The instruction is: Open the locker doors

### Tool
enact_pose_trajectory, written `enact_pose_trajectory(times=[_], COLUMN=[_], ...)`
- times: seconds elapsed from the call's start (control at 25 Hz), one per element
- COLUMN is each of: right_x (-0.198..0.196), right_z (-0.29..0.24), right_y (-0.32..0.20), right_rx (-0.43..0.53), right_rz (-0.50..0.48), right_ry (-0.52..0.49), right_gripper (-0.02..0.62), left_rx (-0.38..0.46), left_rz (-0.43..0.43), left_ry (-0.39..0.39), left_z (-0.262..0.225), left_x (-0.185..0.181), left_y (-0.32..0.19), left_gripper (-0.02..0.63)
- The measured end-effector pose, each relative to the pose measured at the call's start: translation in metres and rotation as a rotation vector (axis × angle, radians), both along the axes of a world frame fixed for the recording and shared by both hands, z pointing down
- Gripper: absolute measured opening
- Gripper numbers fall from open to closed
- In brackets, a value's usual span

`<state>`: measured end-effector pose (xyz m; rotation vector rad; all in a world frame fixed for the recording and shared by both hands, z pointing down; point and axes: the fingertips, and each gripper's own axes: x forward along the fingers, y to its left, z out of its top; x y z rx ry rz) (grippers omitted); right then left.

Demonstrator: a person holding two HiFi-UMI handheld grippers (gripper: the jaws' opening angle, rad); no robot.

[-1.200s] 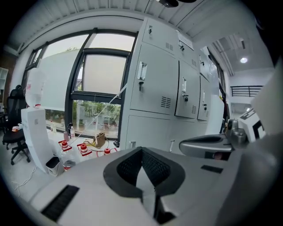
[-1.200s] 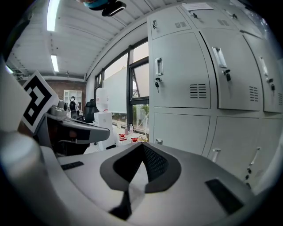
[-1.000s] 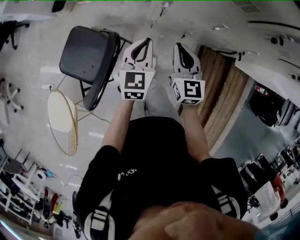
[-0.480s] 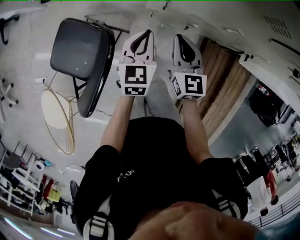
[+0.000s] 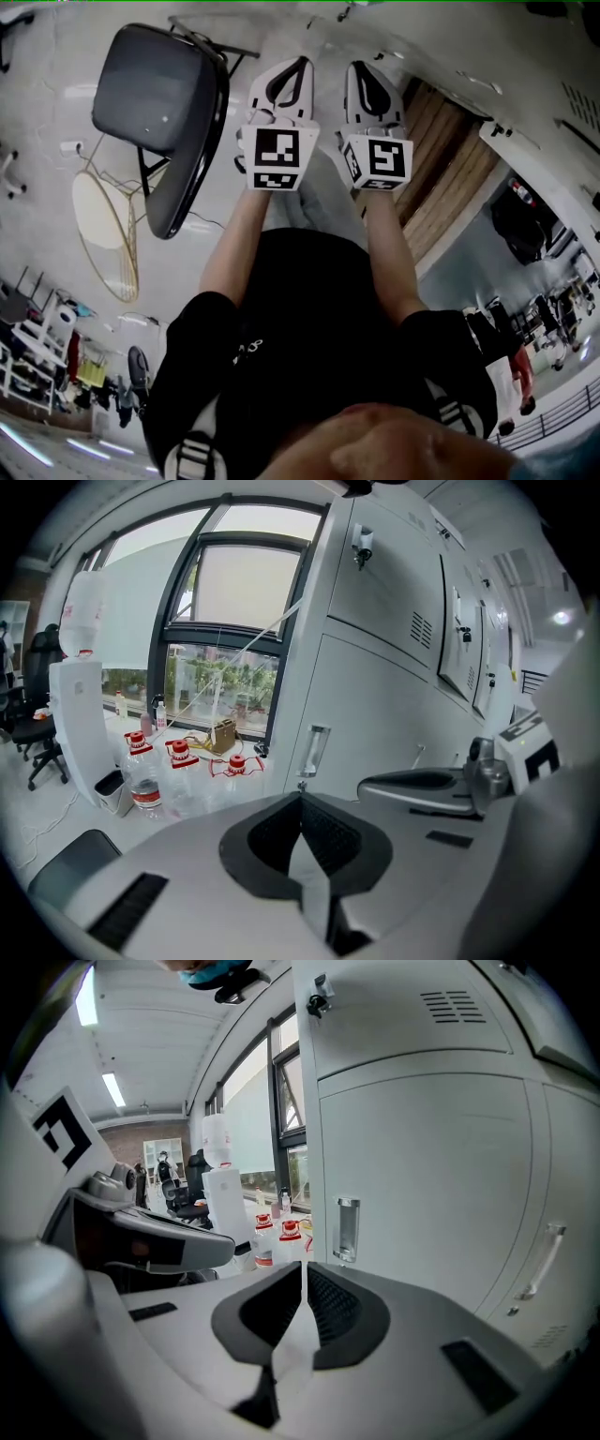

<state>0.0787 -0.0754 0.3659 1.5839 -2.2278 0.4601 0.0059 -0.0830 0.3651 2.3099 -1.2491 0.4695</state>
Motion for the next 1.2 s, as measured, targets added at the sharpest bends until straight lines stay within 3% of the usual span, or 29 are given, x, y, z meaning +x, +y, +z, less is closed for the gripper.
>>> enact_pose_trajectory(times=[0.4, 0.72, 1.2], right_x=[0.001, 0.01, 0.017], right_z=[0.011, 0.045, 0.071], right_y=[-0.019, -0.026, -0.047], right_rx=[-0.001, -0.072, -0.075], right_rz=[-0.021, -0.006, 0.022], right_ry=[-0.047, -0.04, -0.016], right_gripper=[0.032, 0.058, 0.064], left_rx=[-0.011, -0.065, -0.05], left_rz=[-0.029, -0.045, -0.008], left_ry=[-0.036, -0.054, -0.045], left_z=[0.01, 0.034, 0.058], left_x=[0.003, 0.001, 0.024], left_y=[-0.01, -0.005, -0.021], left_gripper=[0.011, 0.011, 0.011])
